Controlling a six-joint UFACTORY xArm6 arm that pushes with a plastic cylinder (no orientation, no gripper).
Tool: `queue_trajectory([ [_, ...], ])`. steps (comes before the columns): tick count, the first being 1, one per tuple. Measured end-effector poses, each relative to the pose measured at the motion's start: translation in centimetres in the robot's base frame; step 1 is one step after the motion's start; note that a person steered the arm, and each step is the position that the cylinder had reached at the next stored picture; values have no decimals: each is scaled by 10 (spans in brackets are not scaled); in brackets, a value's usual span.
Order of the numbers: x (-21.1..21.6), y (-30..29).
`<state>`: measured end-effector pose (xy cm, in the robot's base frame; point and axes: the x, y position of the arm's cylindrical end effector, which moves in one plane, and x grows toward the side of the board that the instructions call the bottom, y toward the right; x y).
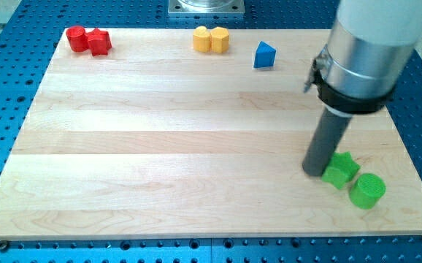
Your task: Move your arm diagonally top right to the green star
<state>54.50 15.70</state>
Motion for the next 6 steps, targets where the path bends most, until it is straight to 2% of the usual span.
queue_trajectory([
  [1,19,13],
  [3,-15,-107],
  [4,-18,-133],
  [6,-16,-138],
])
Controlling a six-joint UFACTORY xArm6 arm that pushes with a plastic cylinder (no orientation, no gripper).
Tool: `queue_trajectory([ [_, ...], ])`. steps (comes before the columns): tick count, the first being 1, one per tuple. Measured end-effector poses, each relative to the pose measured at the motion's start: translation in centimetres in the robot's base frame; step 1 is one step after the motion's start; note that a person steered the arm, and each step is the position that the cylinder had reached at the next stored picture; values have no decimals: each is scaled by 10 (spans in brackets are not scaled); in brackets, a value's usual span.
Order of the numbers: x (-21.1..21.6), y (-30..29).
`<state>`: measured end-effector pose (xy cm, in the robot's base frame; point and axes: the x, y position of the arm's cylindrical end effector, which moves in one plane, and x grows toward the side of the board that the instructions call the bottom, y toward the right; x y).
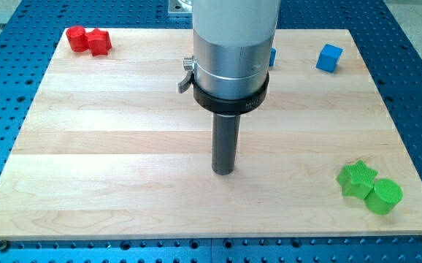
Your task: Move your arm diagonally top right to the green star
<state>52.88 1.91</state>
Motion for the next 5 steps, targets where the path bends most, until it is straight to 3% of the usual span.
queue_trajectory([
  [1,-7,2],
  [2,-83,75],
  [4,-177,291],
  [5,-235,290],
])
